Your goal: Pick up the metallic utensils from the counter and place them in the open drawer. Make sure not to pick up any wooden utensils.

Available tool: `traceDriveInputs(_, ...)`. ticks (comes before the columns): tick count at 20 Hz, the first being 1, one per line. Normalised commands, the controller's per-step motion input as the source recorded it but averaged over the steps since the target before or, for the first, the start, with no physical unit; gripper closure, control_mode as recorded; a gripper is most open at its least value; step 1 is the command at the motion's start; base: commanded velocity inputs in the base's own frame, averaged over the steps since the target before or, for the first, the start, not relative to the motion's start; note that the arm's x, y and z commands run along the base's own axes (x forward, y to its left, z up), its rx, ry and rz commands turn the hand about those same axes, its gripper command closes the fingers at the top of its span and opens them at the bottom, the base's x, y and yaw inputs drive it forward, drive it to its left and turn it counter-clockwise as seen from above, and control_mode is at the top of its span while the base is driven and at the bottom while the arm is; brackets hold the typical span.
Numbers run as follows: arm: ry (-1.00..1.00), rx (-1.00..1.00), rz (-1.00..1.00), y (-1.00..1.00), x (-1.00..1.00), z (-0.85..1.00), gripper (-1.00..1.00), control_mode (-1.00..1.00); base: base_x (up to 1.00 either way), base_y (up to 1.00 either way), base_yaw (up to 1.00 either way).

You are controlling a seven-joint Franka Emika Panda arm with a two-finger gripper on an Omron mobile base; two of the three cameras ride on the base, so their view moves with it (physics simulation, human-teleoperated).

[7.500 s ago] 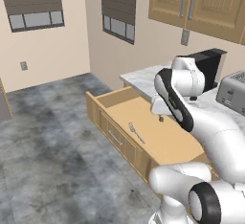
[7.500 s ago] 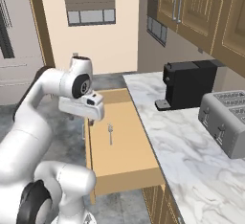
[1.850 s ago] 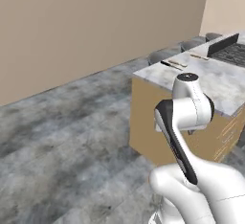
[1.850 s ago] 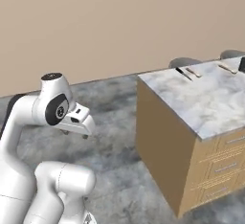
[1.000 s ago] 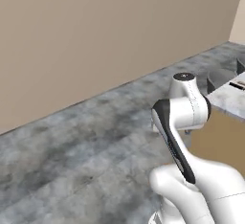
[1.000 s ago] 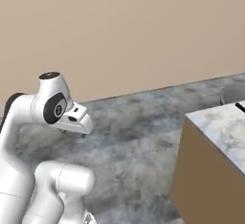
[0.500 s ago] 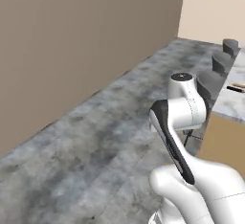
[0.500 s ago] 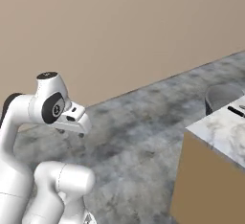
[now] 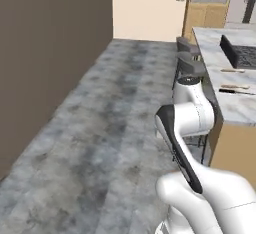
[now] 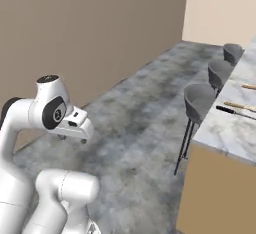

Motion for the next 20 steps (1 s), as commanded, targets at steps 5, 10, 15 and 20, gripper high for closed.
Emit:
traceDriveInputs(5, 0.0, 0.0, 0.0, 0.0, 0.0, 0.0, -1.0, 1.0, 0.57, 0.47, -0.77)
traceDriveInputs(10, 0.0, 0.0, 0.0, 0.0, 0.0, 0.0, -1.0, 1.0, 0.22, 0.21, -0.88)
traceDriveInputs(15, 0.0, 0.0, 0.0, 0.0, 0.0, 0.0, -1.0, 1.0, 0.16, 0.15, -0.9)
traceDriveInputs(20, 0.0, 0.0, 0.0, 0.0, 0.0, 0.0, -1.0, 1.0, 0.08, 0.31, -0.84)
